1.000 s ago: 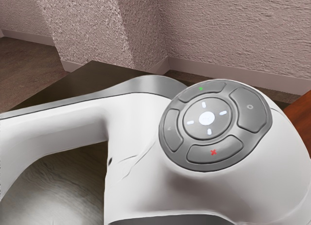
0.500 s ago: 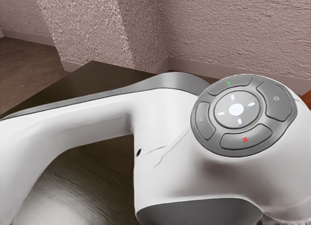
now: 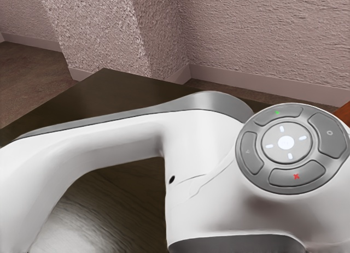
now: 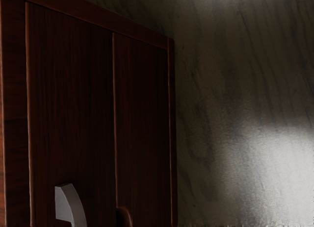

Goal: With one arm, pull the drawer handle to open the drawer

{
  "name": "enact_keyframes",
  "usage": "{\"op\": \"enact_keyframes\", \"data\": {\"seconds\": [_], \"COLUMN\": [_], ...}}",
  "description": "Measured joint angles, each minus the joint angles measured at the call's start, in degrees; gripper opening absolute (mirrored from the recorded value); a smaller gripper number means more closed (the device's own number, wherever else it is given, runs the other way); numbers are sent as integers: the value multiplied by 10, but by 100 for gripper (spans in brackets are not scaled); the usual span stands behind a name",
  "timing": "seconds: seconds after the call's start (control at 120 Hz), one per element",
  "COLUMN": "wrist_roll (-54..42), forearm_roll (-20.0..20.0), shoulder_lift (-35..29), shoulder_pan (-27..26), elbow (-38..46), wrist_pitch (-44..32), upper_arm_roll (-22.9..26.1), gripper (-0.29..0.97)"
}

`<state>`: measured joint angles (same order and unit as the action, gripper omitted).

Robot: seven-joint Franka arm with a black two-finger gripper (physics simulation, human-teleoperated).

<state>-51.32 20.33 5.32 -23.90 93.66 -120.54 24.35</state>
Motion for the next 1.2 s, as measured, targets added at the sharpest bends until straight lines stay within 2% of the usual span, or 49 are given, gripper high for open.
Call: {"op": "enact_keyframes", "data": {"seconds": [0.35,1.2], "wrist_roll": [-1,-3], "forearm_roll": [18,28], "shoulder_lift": [18,42], "shoulder_pan": [-1,2], "elbow": [0,4], "wrist_pitch": [-1,-5], "upper_arm_roll": [-12,-48], "gripper": [68,68]}}
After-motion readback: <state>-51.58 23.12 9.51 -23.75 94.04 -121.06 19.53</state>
